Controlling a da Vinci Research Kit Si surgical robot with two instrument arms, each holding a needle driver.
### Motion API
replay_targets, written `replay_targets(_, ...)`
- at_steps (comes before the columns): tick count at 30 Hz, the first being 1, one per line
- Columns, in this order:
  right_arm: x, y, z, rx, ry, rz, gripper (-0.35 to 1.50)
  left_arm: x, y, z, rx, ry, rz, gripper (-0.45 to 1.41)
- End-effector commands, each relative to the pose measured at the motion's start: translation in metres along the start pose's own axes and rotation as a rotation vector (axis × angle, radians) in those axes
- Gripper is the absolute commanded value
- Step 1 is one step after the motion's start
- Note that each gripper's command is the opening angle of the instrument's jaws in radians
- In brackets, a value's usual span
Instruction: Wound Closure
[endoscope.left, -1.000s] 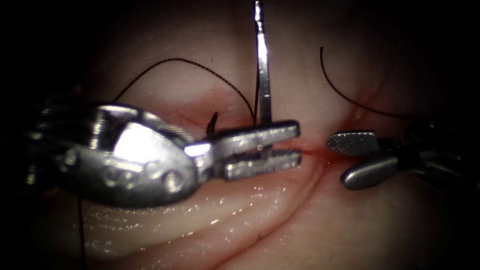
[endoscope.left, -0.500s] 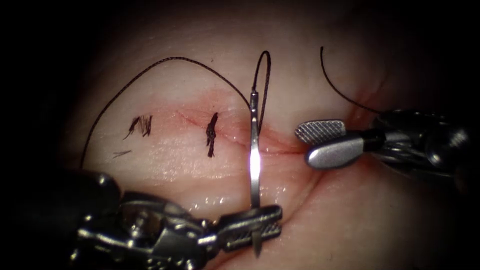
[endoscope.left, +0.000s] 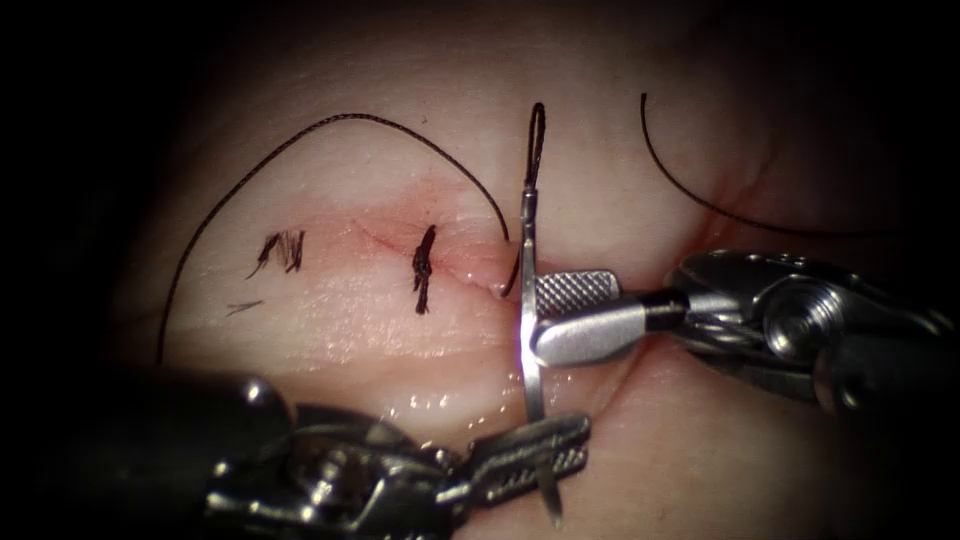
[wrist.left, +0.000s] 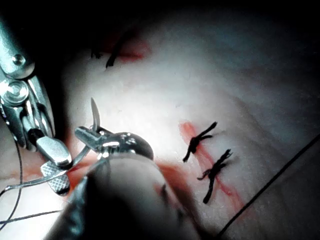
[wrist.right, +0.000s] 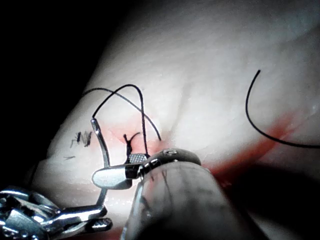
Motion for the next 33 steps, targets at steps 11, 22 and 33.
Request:
replay_targets(11,0.0005,0.0,0.0021,-0.017,0.008,-0.005,1.08,0.0,0.0006,0.0009,0.004,-0.006,0.001,-0.45)
replay_targets(22,0.001,-0.0001,0.0022,-0.025,0.015,-0.046,0.98,0.0001,0.0006,0.0009,0.004,-0.006,0.0,-0.45)
replay_targets(33,0.0012,0.0005,0.0014,-0.097,0.044,-0.151,-0.35,0.0003,0.0006,0.0006,0.004,-0.007,0.0,-0.45)
